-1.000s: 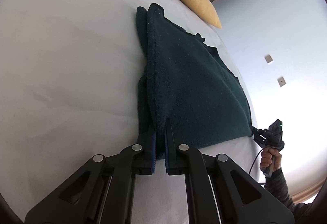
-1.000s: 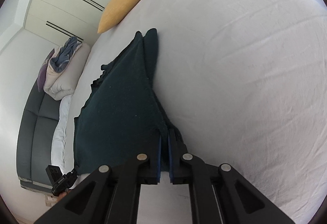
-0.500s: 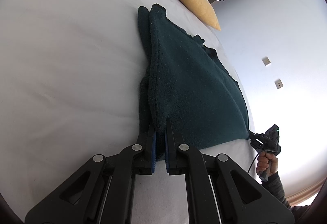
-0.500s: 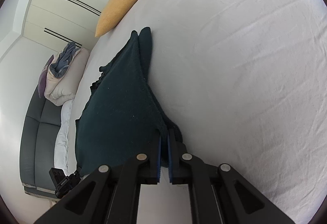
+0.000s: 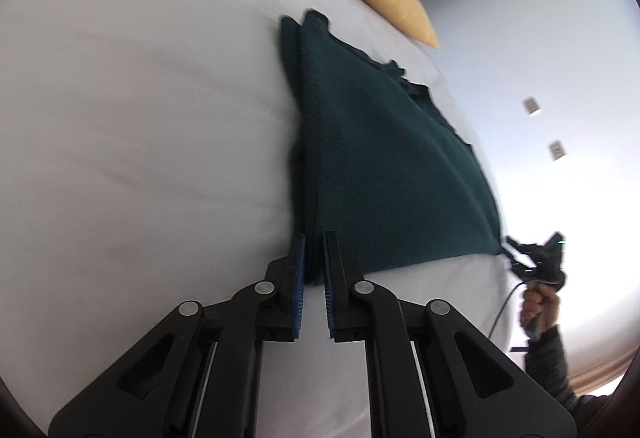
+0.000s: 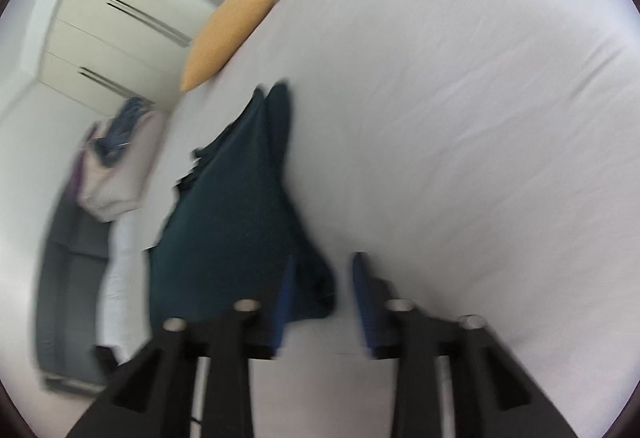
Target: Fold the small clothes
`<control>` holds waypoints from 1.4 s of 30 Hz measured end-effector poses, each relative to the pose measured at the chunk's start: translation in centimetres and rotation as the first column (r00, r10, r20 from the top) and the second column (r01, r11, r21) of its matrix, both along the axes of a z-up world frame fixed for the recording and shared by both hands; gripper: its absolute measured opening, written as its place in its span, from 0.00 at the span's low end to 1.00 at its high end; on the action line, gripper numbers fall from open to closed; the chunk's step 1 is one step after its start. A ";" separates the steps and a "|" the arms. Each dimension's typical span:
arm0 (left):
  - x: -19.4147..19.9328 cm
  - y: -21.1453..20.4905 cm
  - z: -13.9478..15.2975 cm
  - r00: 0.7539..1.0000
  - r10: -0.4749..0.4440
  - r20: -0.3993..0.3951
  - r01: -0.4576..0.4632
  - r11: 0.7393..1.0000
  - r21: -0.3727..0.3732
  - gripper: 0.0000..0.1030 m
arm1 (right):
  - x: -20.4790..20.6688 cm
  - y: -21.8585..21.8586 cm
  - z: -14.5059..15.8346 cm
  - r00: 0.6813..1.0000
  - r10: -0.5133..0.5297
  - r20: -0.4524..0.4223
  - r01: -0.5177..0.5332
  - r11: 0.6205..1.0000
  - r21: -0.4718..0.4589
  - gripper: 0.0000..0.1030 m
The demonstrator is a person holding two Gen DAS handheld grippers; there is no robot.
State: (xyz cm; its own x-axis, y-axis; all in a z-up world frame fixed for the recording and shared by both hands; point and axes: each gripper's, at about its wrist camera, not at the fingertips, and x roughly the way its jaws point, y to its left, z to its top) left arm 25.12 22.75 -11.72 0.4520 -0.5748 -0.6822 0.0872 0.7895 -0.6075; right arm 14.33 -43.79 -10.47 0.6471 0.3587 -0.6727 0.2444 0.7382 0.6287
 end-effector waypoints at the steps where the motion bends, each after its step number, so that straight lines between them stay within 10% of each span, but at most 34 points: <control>1: -0.2 0.4 0.7 1.000 0.023 0.013 -0.024 0.999 0.035 0.08 | -0.3 -0.1 0.8 1.000 -0.013 0.016 0.013 1.000 -0.024 0.36; 9: 3.8 -7.5 6.8 0.975 -0.088 0.205 0.046 0.979 0.198 0.08 | 5.8 9.0 4.0 0.948 0.267 0.174 -0.288 0.951 0.109 0.35; 17: 6.0 -18.6 1.0 0.969 -0.223 0.107 0.183 0.937 0.298 0.08 | 9.6 20.7 -2.8 0.893 0.441 0.088 -0.449 0.861 0.240 0.23; 23: 5.6 -14.1 -0.1 0.983 -0.152 0.103 0.131 0.974 0.186 0.08 | 8.0 13.8 -3.6 0.951 0.293 0.094 -0.308 0.921 0.238 0.01; 33: 4.5 -8.7 -0.9 0.992 -0.068 0.108 0.055 0.991 0.122 0.08 | 1.1 -1.2 -4.1 0.992 -0.079 0.099 0.050 0.964 0.260 0.00; 42: 5.0 -6.1 3.0 0.982 0.091 0.163 -0.106 0.990 0.089 0.08 | 2.8 3.9 2.1 0.970 0.030 0.243 -0.082 0.974 0.209 0.30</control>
